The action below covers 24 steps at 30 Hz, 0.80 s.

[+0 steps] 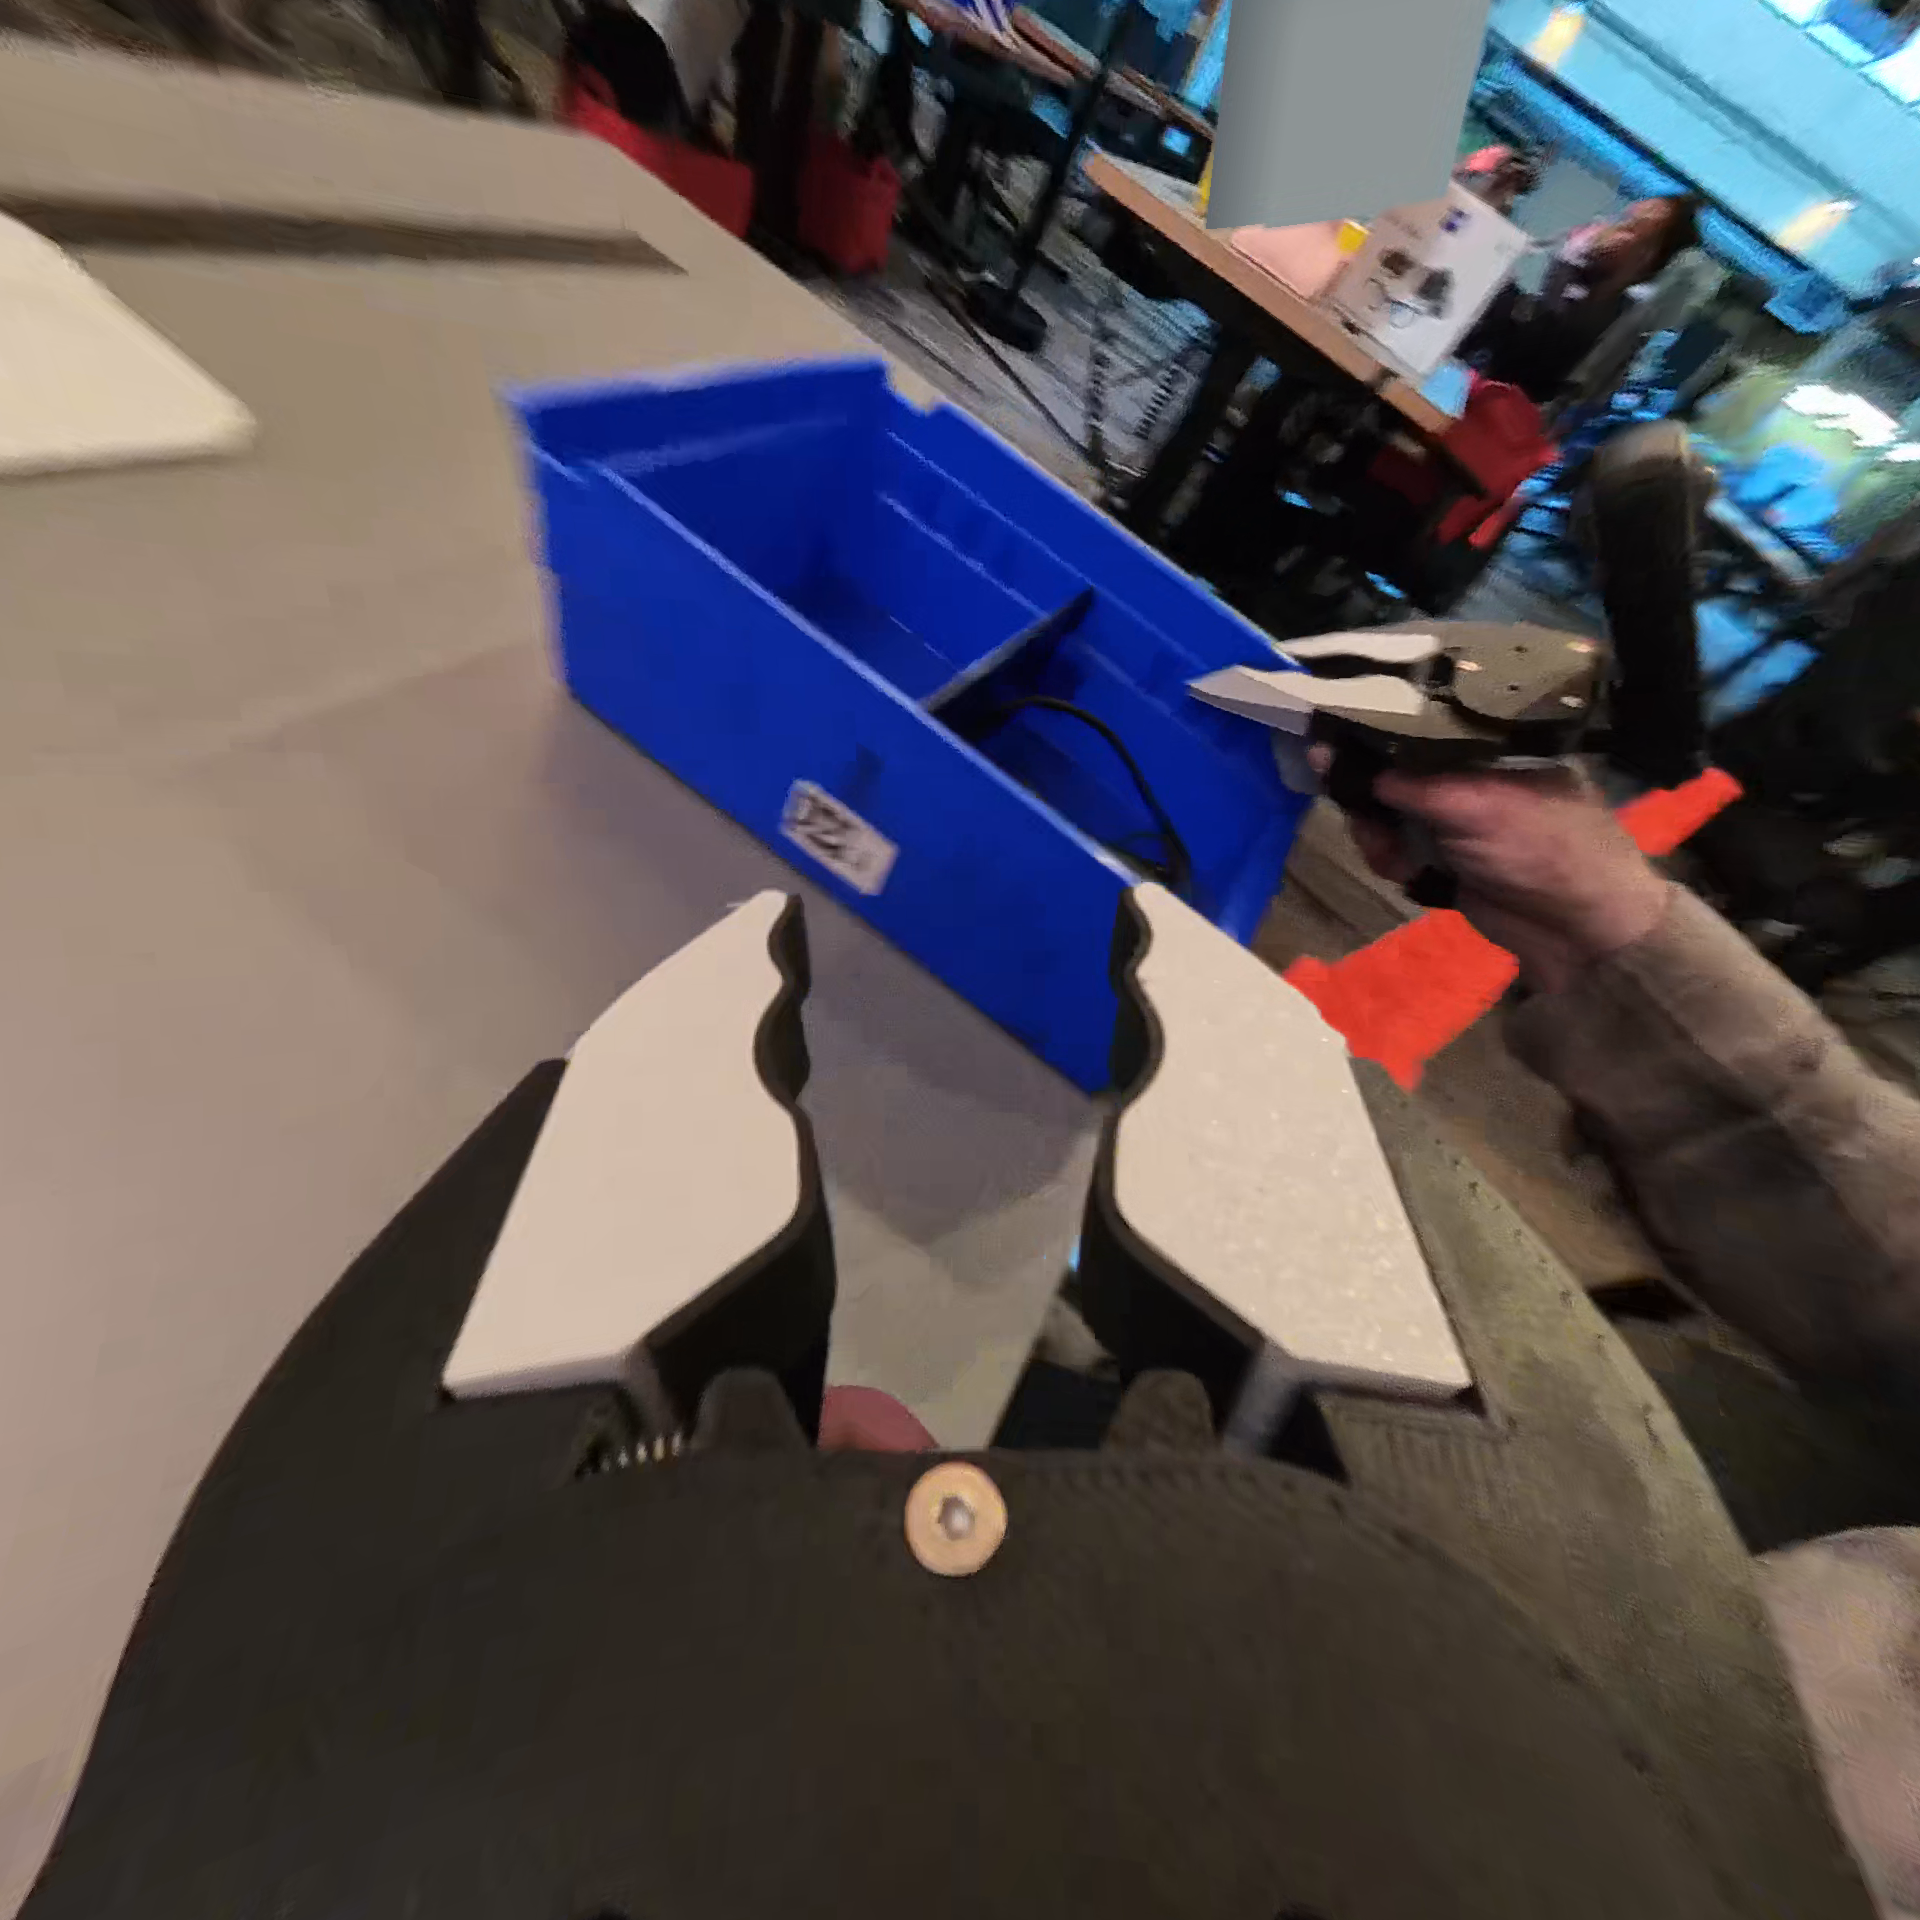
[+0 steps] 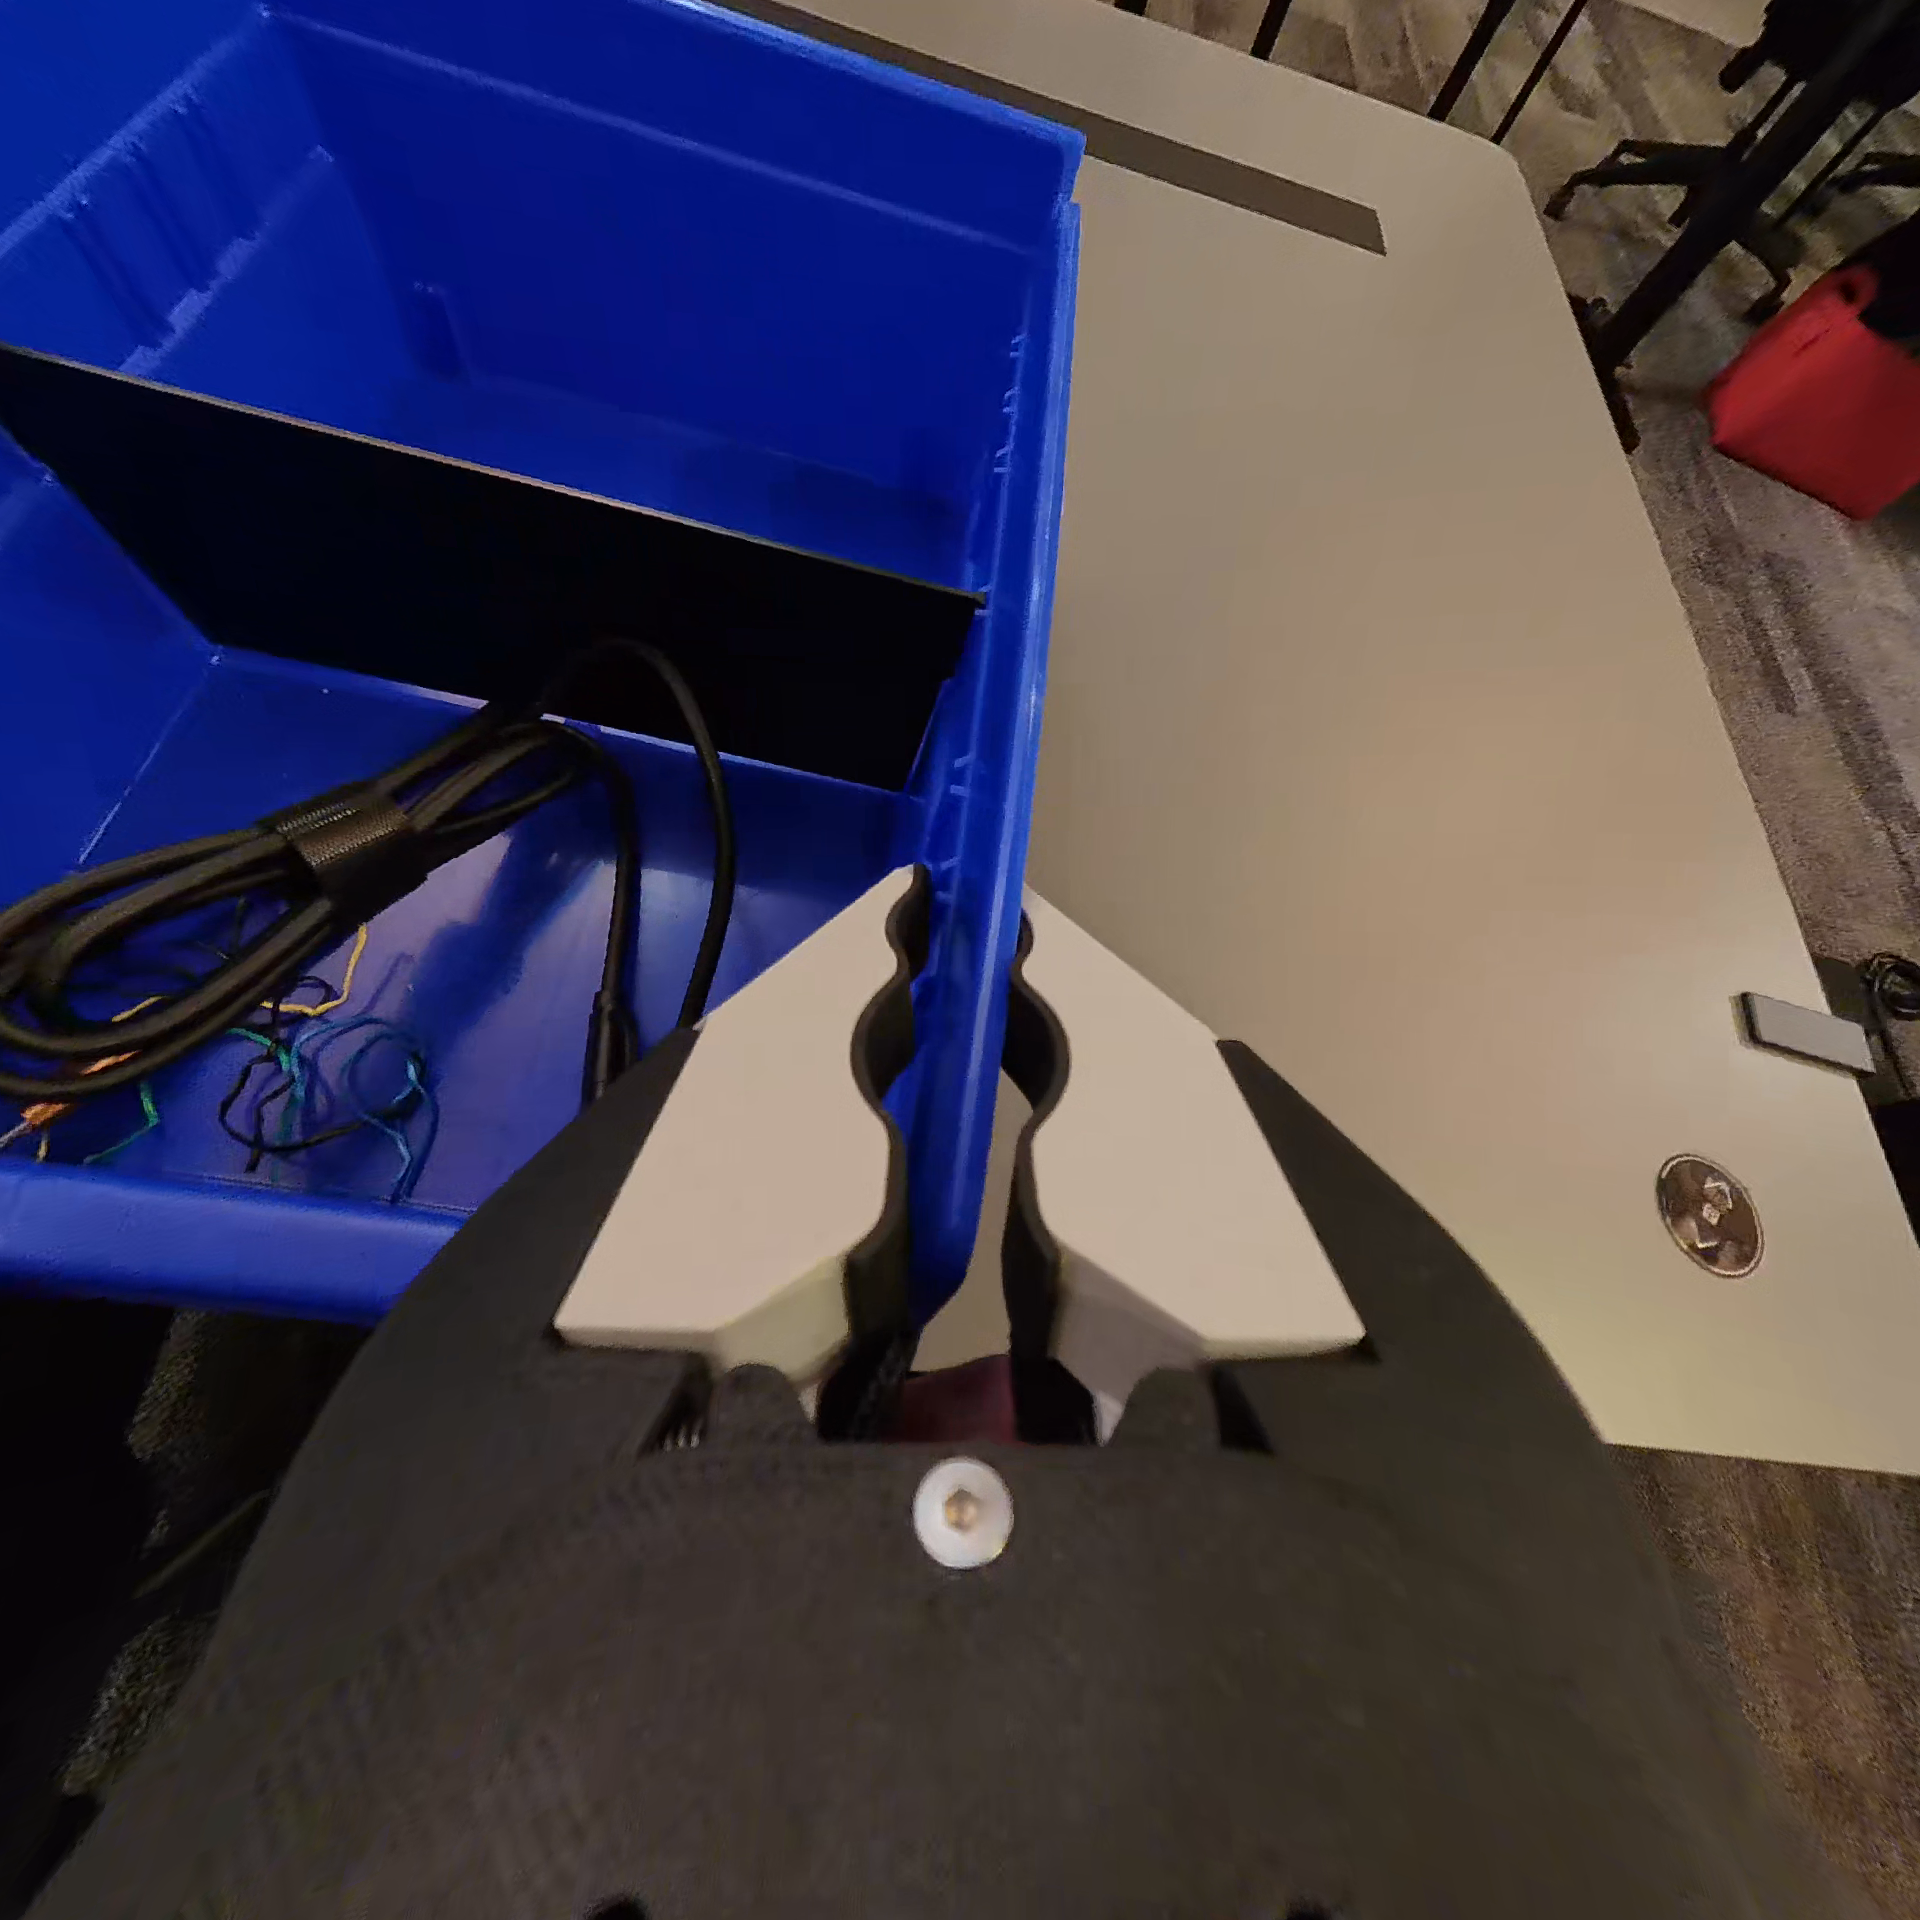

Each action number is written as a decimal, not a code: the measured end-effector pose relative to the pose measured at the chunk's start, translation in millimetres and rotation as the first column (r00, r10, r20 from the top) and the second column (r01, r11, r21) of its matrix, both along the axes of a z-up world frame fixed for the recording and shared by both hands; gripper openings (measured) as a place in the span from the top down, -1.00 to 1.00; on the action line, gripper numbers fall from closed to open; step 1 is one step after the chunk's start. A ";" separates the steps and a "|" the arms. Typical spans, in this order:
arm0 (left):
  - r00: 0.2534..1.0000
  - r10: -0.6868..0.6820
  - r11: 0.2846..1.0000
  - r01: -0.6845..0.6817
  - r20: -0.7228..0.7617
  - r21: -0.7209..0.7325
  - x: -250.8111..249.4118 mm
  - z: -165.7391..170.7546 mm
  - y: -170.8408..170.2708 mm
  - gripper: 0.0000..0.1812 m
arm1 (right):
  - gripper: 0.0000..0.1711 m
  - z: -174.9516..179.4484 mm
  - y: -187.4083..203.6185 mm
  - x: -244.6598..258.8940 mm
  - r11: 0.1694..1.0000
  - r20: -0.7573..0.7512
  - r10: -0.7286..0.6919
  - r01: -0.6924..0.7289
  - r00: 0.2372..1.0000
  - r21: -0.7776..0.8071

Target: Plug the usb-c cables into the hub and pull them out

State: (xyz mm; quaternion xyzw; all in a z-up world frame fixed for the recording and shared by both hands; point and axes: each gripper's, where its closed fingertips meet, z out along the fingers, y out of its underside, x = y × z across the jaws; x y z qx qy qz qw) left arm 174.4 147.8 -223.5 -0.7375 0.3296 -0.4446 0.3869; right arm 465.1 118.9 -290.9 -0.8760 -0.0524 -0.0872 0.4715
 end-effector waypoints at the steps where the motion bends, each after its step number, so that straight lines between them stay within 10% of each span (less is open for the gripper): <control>1: 0.998 0.064 0.997 -0.064 -0.009 0.040 -23.8 8.5 12.8 0.39 | 0.91 -0.2 0.8 2.7 1.000 0.004 0.001 -0.001 1.000 -0.001; 5: 0.924 0.375 0.911 -0.353 -0.071 0.214 -148.0 38.7 63.2 0.39 | 0.91 -0.2 3.6 14.9 1.000 0.001 -0.002 0.002 1.000 -0.003; 14: 0.471 0.834 0.551 -0.718 -0.287 0.425 -427.0 33.1 90.7 0.33 | 0.92 -1.1 8.0 34.2 1.000 -0.034 -0.011 0.010 0.999 -0.019; 19: 0.374 0.784 0.579 -0.729 -0.495 0.366 -481.4 -32.8 85.8 0.18 | 0.92 -1.2 10.0 38.8 1.000 -0.030 -0.005 0.005 1.000 -0.022; 24: 0.393 0.767 0.588 -0.747 -0.508 0.310 -481.2 -64.4 93.1 0.61 | 0.93 -1.6 10.5 42.1 1.000 -0.050 0.003 -0.005 0.999 -0.027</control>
